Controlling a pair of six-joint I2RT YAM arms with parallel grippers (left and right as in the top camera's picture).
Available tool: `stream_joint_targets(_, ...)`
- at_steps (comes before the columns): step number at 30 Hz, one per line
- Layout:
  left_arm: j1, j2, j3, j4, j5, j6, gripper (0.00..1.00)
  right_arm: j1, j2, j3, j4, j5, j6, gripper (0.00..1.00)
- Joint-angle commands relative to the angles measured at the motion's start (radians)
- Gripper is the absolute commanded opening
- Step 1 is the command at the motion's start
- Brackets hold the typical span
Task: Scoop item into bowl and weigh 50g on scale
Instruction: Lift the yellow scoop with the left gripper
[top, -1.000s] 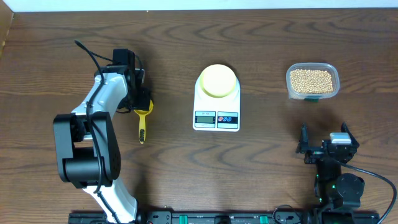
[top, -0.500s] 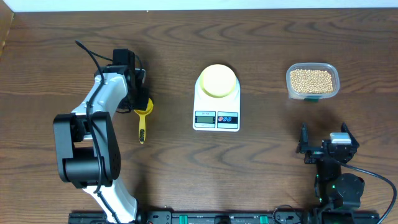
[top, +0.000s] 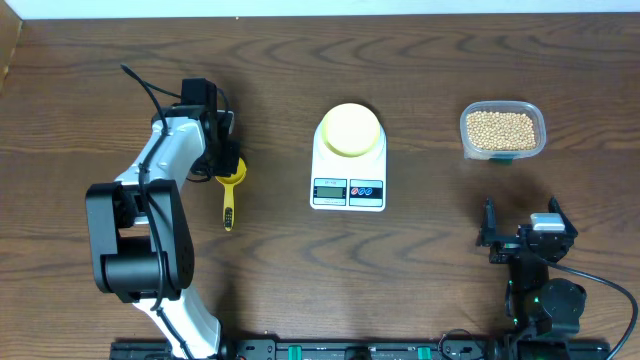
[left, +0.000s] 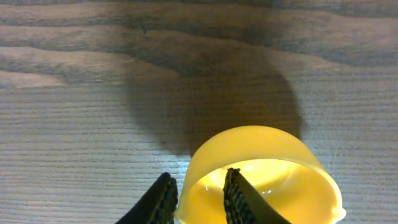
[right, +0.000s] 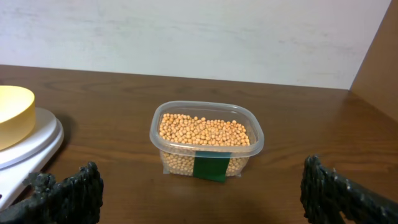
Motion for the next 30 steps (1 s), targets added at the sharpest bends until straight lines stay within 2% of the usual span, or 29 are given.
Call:
stream_joint_targets(1, 0.006, 0.016, -0.008, -0.003, 0.009, 0.002, 0.24, 0.005, -0.008, -0.001, -0.005, 0.011, 0.015, 0.99)
stream_joint_targets(4, 0.006, 0.016, -0.008, -0.007, 0.009, 0.002, 0.19, 0.005, -0.008, -0.001, -0.005, 0.011, 0.015, 0.99)
stream_joint_targets(7, 0.006, 0.016, -0.008, -0.013, 0.009, 0.001, 0.09, 0.005, -0.008, -0.001, -0.005, 0.012, 0.015, 0.99)
stream_joint_targets(30, 0.006, -0.066, -0.008, -0.055, 0.009, -0.046, 0.08, 0.005, -0.008, -0.001, -0.005, 0.011, 0.015, 0.99)
